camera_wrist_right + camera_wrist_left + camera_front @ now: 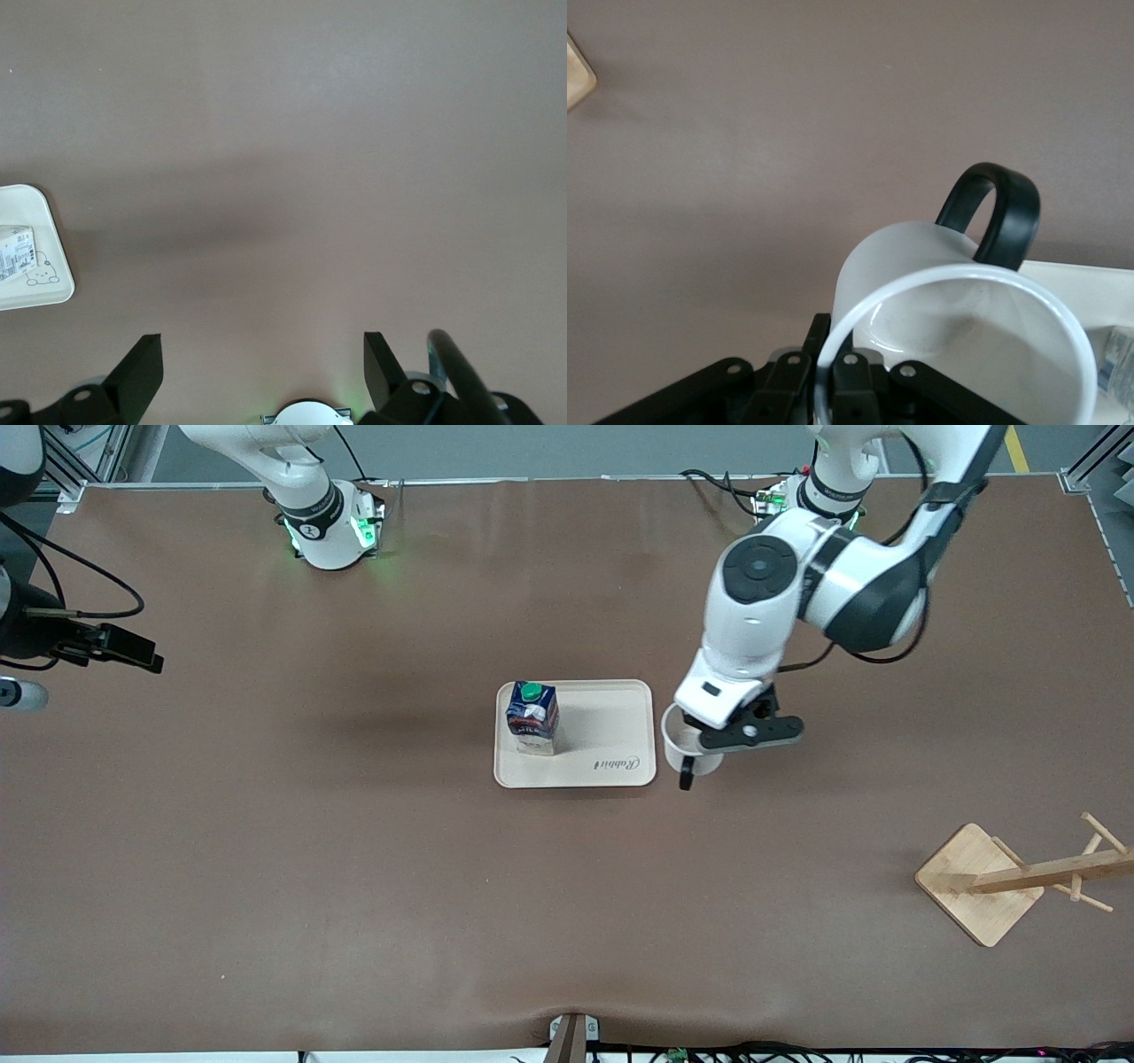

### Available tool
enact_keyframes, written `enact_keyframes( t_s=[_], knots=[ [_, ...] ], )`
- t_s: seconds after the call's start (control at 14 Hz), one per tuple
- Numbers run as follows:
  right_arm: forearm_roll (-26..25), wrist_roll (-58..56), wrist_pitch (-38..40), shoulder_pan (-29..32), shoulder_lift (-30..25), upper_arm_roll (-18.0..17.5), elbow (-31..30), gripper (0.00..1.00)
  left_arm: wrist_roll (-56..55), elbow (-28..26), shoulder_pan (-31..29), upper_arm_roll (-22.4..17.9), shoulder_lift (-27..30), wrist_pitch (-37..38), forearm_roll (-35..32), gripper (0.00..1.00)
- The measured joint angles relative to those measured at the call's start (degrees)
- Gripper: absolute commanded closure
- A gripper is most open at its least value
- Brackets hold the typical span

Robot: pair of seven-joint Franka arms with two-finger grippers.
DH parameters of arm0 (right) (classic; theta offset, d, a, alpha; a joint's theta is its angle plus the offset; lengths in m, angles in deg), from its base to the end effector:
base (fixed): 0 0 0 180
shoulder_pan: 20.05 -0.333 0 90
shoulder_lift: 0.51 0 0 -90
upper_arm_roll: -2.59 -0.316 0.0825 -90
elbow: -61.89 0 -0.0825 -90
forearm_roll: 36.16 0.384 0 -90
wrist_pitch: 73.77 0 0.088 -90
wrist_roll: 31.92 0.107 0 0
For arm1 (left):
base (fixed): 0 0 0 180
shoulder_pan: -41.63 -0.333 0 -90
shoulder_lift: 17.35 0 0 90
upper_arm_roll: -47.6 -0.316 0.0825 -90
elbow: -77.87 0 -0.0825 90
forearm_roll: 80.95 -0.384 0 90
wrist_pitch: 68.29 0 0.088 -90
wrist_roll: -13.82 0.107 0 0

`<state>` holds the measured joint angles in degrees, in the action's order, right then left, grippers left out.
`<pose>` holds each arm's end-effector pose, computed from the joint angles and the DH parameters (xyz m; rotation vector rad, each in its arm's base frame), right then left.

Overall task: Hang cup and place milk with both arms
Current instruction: 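Carry the mug toward the wooden stand while the right gripper reaches the milk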

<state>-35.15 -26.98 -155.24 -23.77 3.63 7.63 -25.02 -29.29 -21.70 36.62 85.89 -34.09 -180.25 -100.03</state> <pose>0.5594 -0.0090 0.5977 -3.1201 0.1693 0.2618 0.5527 -0.2980 0.4378 -3.0335 -0.0985 -0.1144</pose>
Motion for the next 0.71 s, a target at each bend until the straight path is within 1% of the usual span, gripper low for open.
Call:
enact_keyframes(
  t_s=[0.14, 0.29, 0.5, 0.71],
  knots=[
    [0.0, 0.0, -0.1, -0.1, 0.5, 0.0, 0.1, 0.0, 8.1, 1.2, -4.4, 0.0, 1.4, 2.9, 3.1, 1.0],
    [0.0, 0.0, -0.1, -0.2, 0.9, 0.1, 0.2, 0.0, 15.6, 3.3, -8.5, 0.0, 2.8, 7.7, 5.8, 1.0],
    [0.0, -0.1, -0.1, -1.1, 1.9, 0.0, 0.2, 0.0, 23.9, 7.2, -12.9, 0.0, 3.8, 14.5, 6.7, 1.0],
    [0.0, -0.1, 0.1, -3.7, 4.4, 0.0, 0.1, 0.0, 32.0, 8.5, -17.4, 0.0, 3.9, 18.0, 6.8, 1.0]
  ],
)
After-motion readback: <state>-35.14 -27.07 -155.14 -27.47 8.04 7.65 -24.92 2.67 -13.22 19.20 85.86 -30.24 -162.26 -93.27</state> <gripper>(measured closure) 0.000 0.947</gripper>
